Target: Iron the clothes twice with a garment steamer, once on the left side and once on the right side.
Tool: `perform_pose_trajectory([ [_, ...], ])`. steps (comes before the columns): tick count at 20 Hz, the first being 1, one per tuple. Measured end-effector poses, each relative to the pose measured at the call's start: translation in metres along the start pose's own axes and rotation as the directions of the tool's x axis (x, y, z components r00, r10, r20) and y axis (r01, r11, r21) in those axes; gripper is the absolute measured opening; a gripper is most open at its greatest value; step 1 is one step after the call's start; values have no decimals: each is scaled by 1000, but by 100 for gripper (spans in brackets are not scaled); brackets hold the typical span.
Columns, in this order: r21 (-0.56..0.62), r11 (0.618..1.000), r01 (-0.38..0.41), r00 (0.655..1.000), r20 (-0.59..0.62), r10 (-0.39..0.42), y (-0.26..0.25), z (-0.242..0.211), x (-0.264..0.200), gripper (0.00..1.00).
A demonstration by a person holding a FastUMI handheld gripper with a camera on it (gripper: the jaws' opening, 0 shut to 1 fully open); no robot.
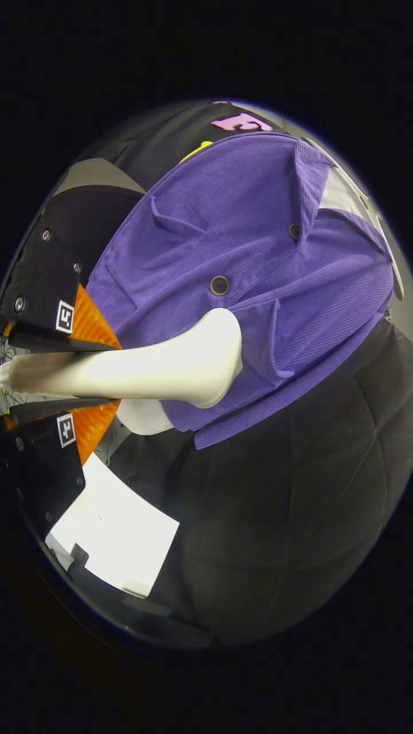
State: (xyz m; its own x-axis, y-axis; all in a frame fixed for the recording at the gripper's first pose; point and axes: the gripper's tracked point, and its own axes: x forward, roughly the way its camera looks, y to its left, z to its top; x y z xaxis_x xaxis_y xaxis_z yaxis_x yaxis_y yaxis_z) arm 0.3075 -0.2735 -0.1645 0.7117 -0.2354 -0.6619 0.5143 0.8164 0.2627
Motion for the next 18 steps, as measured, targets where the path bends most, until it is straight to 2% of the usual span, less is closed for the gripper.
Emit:
perform_pose_trajectory([
  [11,2,1000,20,990,-139,-19,-17,-70,12,37],
  [14,-13,1000,8,988,-154,-10,-15,-85,3,36],
  [18,-37,998,-42,988,-154,35,-1,-103,-33,36],
])
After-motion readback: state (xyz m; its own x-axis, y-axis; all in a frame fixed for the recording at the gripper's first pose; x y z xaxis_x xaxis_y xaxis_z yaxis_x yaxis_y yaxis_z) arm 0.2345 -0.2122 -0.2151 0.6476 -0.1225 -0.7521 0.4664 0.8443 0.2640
